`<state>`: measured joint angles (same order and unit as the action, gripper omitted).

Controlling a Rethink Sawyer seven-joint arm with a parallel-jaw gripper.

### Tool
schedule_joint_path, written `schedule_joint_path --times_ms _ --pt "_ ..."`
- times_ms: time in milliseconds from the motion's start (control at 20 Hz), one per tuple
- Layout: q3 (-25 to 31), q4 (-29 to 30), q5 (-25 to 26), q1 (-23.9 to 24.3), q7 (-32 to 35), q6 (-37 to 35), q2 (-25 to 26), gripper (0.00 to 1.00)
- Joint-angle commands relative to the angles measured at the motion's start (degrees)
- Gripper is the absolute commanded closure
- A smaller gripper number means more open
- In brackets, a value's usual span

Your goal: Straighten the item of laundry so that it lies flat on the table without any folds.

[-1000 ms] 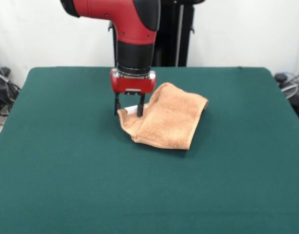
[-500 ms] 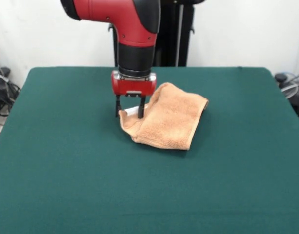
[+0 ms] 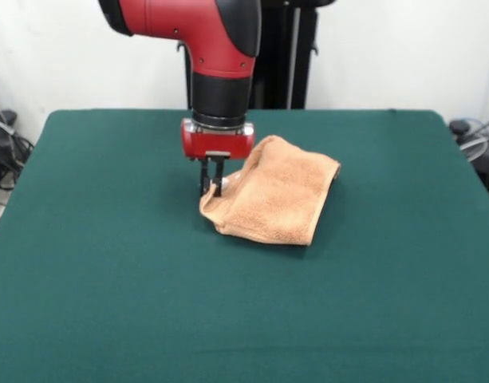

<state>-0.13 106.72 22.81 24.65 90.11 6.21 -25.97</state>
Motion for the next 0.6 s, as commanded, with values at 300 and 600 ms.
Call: schedule_joint_path --times_ms 300,600 --pt "-0.66 -0.17 1.5 -0.98 6.92 -0.64 -0.84 1.0" --pt "-0.69 3.28 2.56 0.48 6.14 -2.82 -4.79 1.0"
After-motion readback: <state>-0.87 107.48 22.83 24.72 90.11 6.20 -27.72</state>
